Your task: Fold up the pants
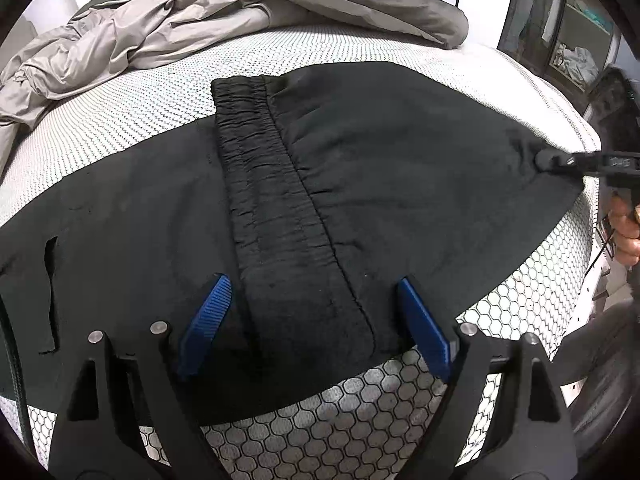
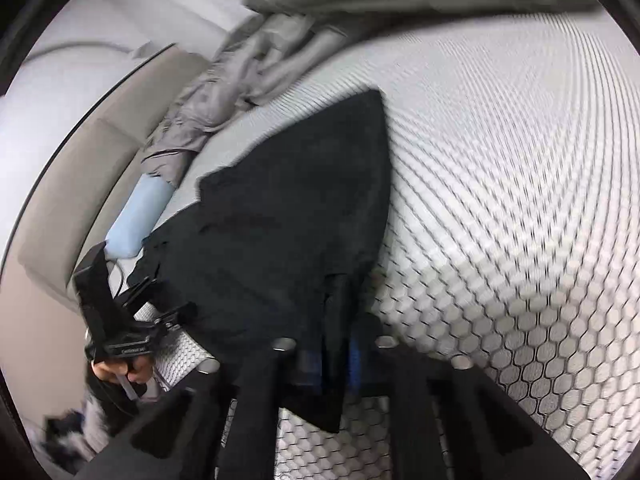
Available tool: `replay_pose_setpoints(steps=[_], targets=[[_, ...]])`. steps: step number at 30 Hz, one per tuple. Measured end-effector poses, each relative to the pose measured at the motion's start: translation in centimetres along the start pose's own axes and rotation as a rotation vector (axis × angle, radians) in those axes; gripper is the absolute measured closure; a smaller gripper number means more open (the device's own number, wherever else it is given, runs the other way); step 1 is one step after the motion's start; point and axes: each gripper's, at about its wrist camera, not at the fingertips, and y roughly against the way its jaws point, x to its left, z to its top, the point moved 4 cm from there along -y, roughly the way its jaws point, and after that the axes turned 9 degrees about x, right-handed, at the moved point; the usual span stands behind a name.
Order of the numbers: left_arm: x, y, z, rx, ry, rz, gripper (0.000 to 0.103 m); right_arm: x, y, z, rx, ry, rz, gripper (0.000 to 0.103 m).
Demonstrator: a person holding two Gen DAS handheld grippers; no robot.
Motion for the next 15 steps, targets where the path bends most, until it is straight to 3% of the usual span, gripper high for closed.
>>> replay_pose_setpoints(steps=[2, 4, 5, 7, 9, 11, 15], targets=[[0.1, 0.0, -0.1, -0.003, 0.005, -0.010, 0.019, 0.5, 0.6, -0.3, 0.008, 0.038, -0.006, 0.096], [0.3, 0.2, -0.2, -0.006, 0.011, -0.027, 0.019, -0.9, -1.2, -1.0, 0.085, 0.055, -0.180, 0.093], [0.7, 0.5, -0.3, -0.006, 0.022, -0.030, 0.019, -1.7, -1.8, -1.5, 0.113, 0.054, -0.193, 0.093], [1.5, 1.3, -0.5, -0.016, 0.055, -0.039, 0.019, -1.5, -0.8, -1.1, 0.086, 0.030, -0.157, 0.087], [2.9, 2.5, -0.9, -0.040, 0.108, -0.060, 0.019, -0.8, 0.6, -0.5, 0.028, 0.038, -0.185, 0.060], [5.0, 4.1, -1.7, -0.073, 0.207, -0.060, 0.019, -0.3, 2.1, 0.1, -0.059, 0.032, -0.213, 0.042], [11.1, 7.7, -5.4, -0.143, 0.526, 0.044, 0.019, -0.3, 2.8, 0.6, -0.080, 0.013, -0.159, 0.039]])
